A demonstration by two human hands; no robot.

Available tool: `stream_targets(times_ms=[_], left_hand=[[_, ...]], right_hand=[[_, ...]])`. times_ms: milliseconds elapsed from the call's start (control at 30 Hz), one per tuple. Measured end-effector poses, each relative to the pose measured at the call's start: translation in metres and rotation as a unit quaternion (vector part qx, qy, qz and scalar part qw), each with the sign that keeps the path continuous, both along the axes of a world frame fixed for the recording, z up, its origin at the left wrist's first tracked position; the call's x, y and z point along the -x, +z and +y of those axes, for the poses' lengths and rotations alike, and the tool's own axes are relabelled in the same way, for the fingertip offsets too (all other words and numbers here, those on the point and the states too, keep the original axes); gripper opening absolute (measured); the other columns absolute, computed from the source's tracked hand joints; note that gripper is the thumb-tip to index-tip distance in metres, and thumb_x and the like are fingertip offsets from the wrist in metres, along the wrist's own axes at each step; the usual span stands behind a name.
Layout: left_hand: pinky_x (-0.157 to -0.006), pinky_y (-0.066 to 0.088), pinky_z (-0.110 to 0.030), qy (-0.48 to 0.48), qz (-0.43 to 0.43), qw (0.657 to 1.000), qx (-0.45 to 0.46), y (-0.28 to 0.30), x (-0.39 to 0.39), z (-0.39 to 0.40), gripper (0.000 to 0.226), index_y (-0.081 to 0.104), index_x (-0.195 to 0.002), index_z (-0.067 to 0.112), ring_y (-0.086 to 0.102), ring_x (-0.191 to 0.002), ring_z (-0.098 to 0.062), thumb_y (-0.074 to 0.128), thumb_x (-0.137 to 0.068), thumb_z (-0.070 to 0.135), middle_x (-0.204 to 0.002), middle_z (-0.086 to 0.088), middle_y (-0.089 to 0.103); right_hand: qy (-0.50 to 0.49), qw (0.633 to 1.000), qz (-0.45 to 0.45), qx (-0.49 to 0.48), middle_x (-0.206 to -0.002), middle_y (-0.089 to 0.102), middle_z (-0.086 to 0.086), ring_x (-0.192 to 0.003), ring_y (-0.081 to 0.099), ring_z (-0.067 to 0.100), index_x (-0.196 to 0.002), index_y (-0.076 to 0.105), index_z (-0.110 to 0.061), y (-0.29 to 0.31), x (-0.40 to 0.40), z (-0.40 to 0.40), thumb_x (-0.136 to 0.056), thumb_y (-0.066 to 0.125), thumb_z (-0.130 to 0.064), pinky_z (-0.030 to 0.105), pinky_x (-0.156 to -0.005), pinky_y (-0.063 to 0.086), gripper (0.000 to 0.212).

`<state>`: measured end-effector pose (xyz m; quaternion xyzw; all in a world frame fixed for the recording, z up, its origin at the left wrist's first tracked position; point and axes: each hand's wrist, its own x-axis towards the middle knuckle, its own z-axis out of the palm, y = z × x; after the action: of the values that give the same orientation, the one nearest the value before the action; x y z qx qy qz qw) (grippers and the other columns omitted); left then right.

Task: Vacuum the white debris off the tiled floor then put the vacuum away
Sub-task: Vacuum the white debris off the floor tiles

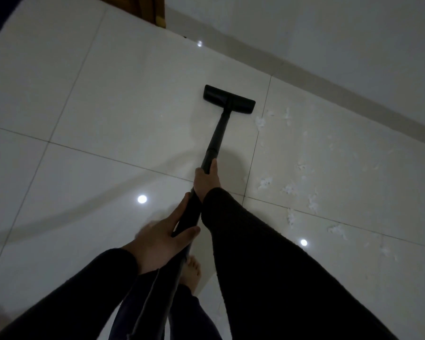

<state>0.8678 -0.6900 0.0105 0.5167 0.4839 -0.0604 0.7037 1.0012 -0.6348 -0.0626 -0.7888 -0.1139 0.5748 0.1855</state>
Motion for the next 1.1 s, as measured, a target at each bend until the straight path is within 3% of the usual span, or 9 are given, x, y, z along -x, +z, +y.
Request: stream_targets(times_ms=[133, 267, 367, 567, 700, 833, 900, 1033, 1100], left_hand=[[-0.072, 0.050, -0.018, 0.003, -0.033, 0.999, 0.017, -0.006, -0.007, 0.037, 0.070, -0.007, -0.140, 0.057, 0.062, -0.066, -0.001, 0.043, -0.094, 0.043, -0.126, -0.012, 0.060], [-0.062, 0.051, -0.013, 0.008, -0.047, 0.999, 0.026, -0.017, -0.014, 0.074, 0.072, -0.008, -0.141, 0.054, 0.068, -0.065, -0.003, 0.044, -0.094, 0.040, -0.086, 0.010, 0.063], [-0.067, 0.054, -0.020, 0.008, -0.056, 0.998, 0.037, -0.023, -0.022, 0.098, 0.072, -0.008, -0.141, 0.054, 0.069, -0.068, -0.008, 0.045, -0.094, 0.039, -0.083, 0.011, 0.061], [-0.070, 0.057, -0.026, -0.013, -0.073, 0.996, 0.049, -0.036, -0.039, 0.136, 0.073, -0.008, -0.142, 0.054, 0.070, -0.072, -0.013, 0.045, -0.095, 0.036, -0.091, 0.004, 0.064], [-0.071, 0.059, -0.033, -0.027, -0.080, 0.995, 0.058, -0.042, -0.050, 0.151, 0.074, -0.008, -0.142, 0.054, 0.071, -0.074, -0.017, 0.046, -0.094, 0.038, -0.088, 0.002, 0.067], [-0.070, 0.059, -0.035, -0.033, -0.092, 0.993, 0.061, -0.044, -0.062, 0.154, 0.073, -0.005, -0.142, 0.055, 0.070, -0.070, -0.017, 0.047, -0.094, 0.037, -0.078, 0.006, 0.065], [-0.072, 0.059, -0.037, -0.044, -0.099, 0.992, 0.066, -0.045, -0.069, 0.154, 0.073, -0.005, -0.142, 0.054, 0.070, -0.071, -0.018, 0.047, -0.094, 0.036, -0.083, 0.007, 0.065], [-0.077, 0.059, -0.038, -0.084, -0.101, 0.989, 0.063, -0.043, -0.081, 0.154, 0.073, -0.008, -0.143, 0.052, 0.070, -0.069, -0.016, 0.044, -0.095, 0.039, -0.127, -0.016, 0.058], [-0.077, 0.059, -0.036, -0.094, -0.101, 0.988, 0.064, -0.042, -0.086, 0.153, 0.073, -0.010, -0.143, 0.051, 0.069, -0.065, -0.012, 0.044, -0.095, 0.039, -0.133, -0.019, 0.054]], right_hand=[[0.002, 1.000, -0.012, -0.003, -0.128, 0.053, 0.012, -0.084, 0.056, 0.024, -0.150, -0.002, -0.044, -0.007, -0.007, 0.034, -0.100, 0.036, -0.034, 0.041, -0.088, 0.052, 0.064], [-0.007, 1.000, -0.022, 0.001, -0.121, 0.053, 0.011, -0.095, 0.059, 0.029, -0.150, -0.002, -0.045, -0.013, -0.018, 0.069, -0.100, 0.037, -0.035, 0.045, -0.092, 0.051, 0.064], [-0.010, 1.000, -0.028, 0.004, -0.119, 0.052, 0.012, -0.095, 0.058, 0.029, -0.151, -0.003, -0.044, -0.016, -0.027, 0.092, -0.100, 0.036, -0.035, 0.045, -0.092, 0.051, 0.064], [-0.028, 0.999, -0.042, 0.001, -0.110, 0.050, 0.008, -0.080, 0.055, 0.023, -0.151, -0.002, -0.044, -0.023, -0.049, 0.125, -0.100, 0.037, -0.034, 0.036, -0.076, 0.050, 0.065], [-0.037, 0.998, -0.052, 0.003, -0.106, 0.049, 0.007, -0.069, 0.052, 0.018, -0.151, -0.002, -0.042, -0.024, -0.064, 0.135, -0.101, 0.036, -0.032, 0.027, -0.052, 0.039, 0.065], [-0.034, 0.997, -0.072, 0.008, -0.113, 0.053, 0.010, -0.067, 0.051, 0.017, -0.152, -0.002, -0.039, -0.025, -0.079, 0.136, -0.101, 0.037, -0.031, 0.027, -0.051, 0.037, 0.065], [-0.035, 0.996, -0.081, 0.014, -0.123, 0.055, 0.013, -0.068, 0.052, 0.018, -0.152, -0.002, -0.039, -0.025, -0.086, 0.133, -0.100, 0.038, -0.031, 0.028, -0.058, 0.041, 0.066], [-0.046, 0.995, -0.090, 0.019, -0.133, 0.052, 0.014, -0.087, 0.057, 0.028, -0.152, -0.002, -0.040, -0.027, -0.099, 0.125, -0.099, 0.038, -0.032, 0.037, -0.079, 0.048, 0.067], [-0.057, 0.993, -0.096, 0.024, -0.131, 0.053, 0.014, -0.094, 0.059, 0.031, -0.152, -0.002, -0.041, -0.026, -0.103, 0.121, -0.098, 0.038, -0.033, 0.040, -0.084, 0.050, 0.067]])
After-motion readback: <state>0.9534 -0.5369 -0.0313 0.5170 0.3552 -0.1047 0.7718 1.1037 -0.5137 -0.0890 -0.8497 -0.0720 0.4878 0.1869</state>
